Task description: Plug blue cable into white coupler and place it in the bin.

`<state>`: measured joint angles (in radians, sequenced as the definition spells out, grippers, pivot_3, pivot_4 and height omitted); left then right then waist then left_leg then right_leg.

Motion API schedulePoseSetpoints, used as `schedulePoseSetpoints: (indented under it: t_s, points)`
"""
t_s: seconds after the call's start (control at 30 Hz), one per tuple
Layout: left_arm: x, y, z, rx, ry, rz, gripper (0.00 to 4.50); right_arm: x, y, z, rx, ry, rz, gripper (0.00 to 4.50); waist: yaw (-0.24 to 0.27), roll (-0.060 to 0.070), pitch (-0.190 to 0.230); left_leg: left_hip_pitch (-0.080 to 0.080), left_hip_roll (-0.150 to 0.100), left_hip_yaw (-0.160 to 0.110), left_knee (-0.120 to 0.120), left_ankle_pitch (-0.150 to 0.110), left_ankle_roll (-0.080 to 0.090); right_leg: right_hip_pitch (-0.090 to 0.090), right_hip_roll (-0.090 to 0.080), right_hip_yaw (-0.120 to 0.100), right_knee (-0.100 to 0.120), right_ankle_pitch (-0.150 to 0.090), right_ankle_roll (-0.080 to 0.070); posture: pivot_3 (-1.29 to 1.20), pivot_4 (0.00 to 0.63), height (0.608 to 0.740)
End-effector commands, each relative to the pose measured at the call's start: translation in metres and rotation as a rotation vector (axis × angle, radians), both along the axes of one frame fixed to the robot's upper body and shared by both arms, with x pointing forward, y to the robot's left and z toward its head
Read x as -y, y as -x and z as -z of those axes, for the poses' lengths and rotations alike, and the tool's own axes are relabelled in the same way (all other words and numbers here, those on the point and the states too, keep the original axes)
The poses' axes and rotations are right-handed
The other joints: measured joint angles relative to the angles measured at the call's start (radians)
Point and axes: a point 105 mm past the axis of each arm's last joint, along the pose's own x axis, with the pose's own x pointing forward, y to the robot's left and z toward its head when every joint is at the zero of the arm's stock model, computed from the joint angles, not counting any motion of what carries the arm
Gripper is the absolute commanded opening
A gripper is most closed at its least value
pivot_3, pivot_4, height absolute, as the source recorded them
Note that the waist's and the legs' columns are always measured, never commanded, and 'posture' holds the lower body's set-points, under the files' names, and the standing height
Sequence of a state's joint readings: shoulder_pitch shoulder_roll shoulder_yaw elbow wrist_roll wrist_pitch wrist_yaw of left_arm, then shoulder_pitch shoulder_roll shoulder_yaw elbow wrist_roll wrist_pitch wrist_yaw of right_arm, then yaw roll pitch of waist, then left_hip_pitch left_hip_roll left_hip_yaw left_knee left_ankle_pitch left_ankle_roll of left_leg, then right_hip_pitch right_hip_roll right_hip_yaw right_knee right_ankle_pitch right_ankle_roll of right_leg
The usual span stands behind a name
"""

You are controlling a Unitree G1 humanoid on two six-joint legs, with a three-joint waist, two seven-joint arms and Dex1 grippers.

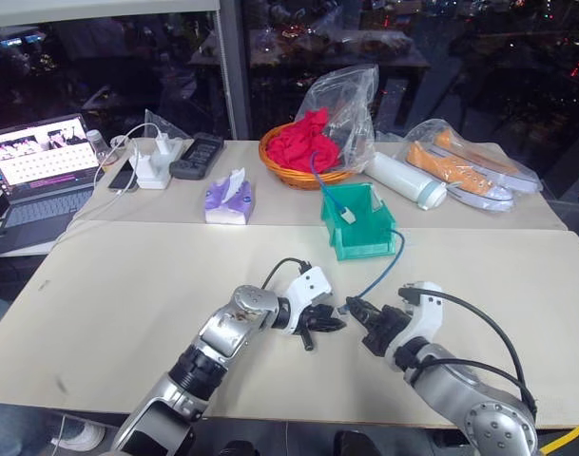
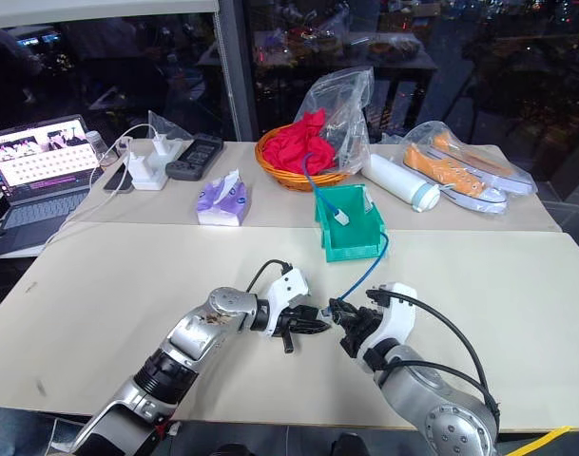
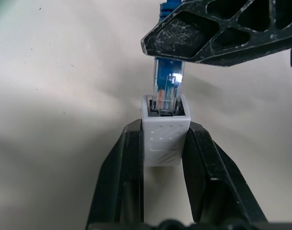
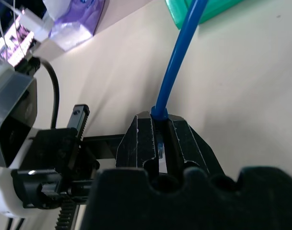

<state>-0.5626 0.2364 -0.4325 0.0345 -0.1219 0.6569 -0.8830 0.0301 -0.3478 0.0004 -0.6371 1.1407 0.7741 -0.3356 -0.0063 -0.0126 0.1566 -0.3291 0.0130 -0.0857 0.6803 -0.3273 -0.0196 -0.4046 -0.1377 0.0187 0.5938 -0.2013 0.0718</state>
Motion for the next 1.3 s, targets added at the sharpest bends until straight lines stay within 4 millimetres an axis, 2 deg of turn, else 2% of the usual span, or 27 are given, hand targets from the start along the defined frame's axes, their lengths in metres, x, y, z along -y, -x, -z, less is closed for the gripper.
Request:
schedulePoseSetpoints:
  t_s: [0.03,0.2,0.43,0.53,0.83,1.07,1.2,1.3]
  points:
    - [-0.001,0.002,-0.001,-0.019,-0.023,-0.014,0.64,-0.013,0.012,0.02,-0.094,0.043,-0.069,0.0,-0.006,0.0,0.0,0.0,0.0,0.0,0.0,0.0,0.0,0.0,0.0,0.0,0.0,0.0,0.0,0.0,0.15,0.74]
    - [-0.004,0.007,0.0,-0.037,-0.038,-0.019,0.64,-0.015,0.016,0.029,-0.138,0.065,-0.078,0.0,-0.009,0.0,0.0,0.001,0.0,0.0,-0.001,0.0,0.0,0.0,0.0,0.0,0.0,-0.001,0.0,0.0,0.15,0.74]
    - [-0.006,0.011,-0.001,-0.056,-0.038,-0.028,0.64,-0.031,0.024,0.039,-0.171,0.133,-0.186,0.0,-0.013,0.0,-0.001,0.002,0.0,0.0,-0.002,0.0,0.001,0.0,0.001,0.0,0.001,-0.002,-0.001,0.0,0.15,0.74]
    - [-0.005,0.015,-0.001,-0.068,-0.039,-0.018,0.64,-0.038,0.031,0.048,-0.21,0.129,-0.218,0.0,-0.013,-0.001,-0.002,0.003,0.001,0.0,-0.003,-0.001,0.001,0.001,0.001,0.0,0.001,-0.002,-0.001,0.0,0.15,0.74]
    - [-0.012,0.02,0.001,-0.092,-0.054,-0.018,0.64,-0.039,0.046,0.078,-0.305,0.168,-0.279,0.0,-0.016,-0.004,-0.013,0.009,0.004,0.0,-0.005,-0.003,0.006,0.003,0.005,0.002,0.001,-0.005,-0.004,0.0,0.15,0.74]
    - [-0.013,0.016,0.001,-0.073,-0.068,-0.026,0.64,-0.046,0.048,0.086,-0.348,0.122,-0.325,0.0,-0.02,-0.009,-0.021,0.011,0.004,-0.001,-0.008,-0.003,0.006,0.004,0.006,0.002,0.001,-0.006,-0.005,0.0,0.15,0.74]
    - [-0.011,0.018,0.002,-0.07,-0.066,-0.014,0.64,-0.047,0.052,0.088,-0.374,0.096,-0.366,0.0,-0.027,-0.011,-0.022,0.019,0.005,-0.001,-0.013,-0.004,0.006,0.015,0.006,0.002,0.001,-0.011,-0.005,0.0,0.15,0.74]
    - [-0.014,0.015,0.005,-0.043,-0.092,-0.03,0.64,-0.044,0.043,0.079,-0.327,0.079,-0.34,0.0,-0.028,-0.011,-0.022,0.022,0.005,-0.001,-0.016,-0.004,0.006,0.017,0.006,0.002,0.001,-0.017,0.0,0.0,0.15,0.74]
